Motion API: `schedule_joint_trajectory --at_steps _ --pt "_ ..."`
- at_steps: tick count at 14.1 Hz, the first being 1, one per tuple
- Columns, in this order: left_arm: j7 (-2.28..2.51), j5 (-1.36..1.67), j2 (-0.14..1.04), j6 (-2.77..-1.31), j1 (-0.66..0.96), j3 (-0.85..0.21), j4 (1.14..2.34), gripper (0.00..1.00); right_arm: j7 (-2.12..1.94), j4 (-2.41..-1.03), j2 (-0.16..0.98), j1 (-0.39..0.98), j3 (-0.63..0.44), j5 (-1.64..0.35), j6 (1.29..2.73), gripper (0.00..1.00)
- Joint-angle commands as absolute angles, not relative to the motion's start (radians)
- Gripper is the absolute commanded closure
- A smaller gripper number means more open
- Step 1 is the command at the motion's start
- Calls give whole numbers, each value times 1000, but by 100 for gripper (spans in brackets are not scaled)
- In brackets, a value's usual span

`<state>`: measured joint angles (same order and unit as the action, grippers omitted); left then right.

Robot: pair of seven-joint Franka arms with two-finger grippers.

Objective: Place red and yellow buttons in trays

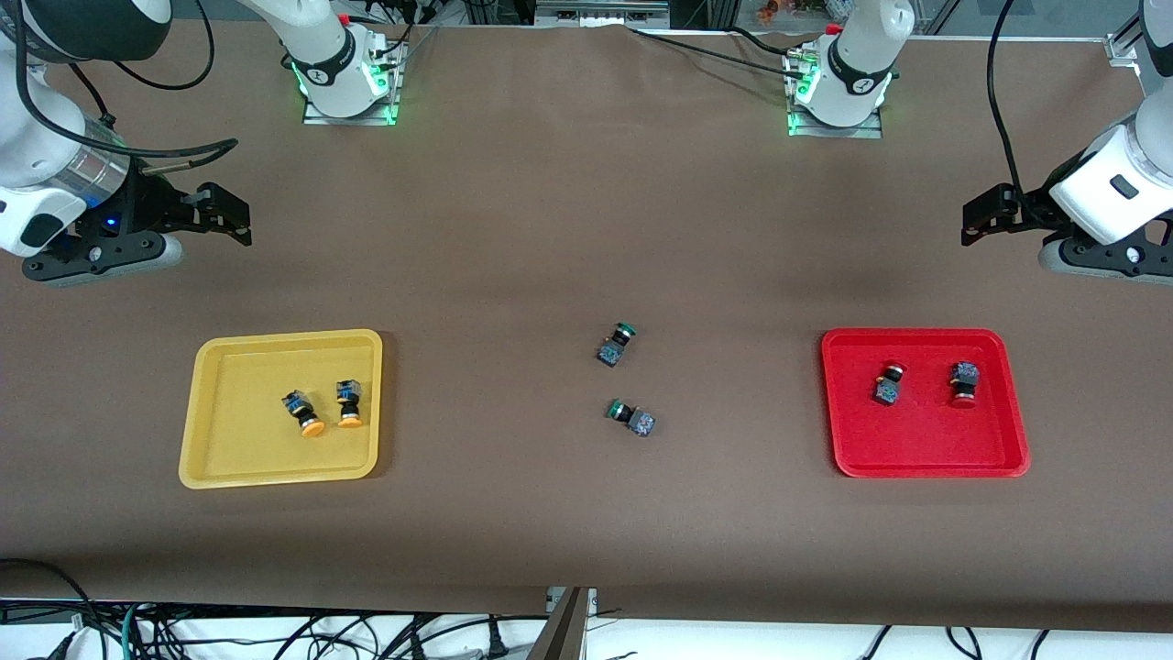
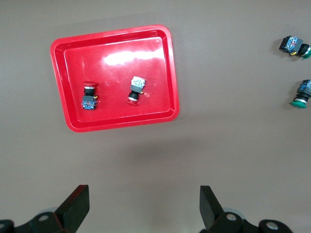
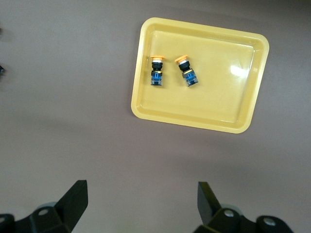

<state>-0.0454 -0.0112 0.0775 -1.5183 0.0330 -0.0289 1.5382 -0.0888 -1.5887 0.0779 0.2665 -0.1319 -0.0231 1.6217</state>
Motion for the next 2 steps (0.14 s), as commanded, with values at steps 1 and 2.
schedule_joint_trajectory --at_steps 1,2 --pt "-34 -2 97 -1494 35 -28 1500 0 -91 -1569 83 265 -127 -17 1615 0" --pt "-34 -2 97 -1494 35 -28 1502 0 -91 -1569 83 265 -127 -17 1615 0"
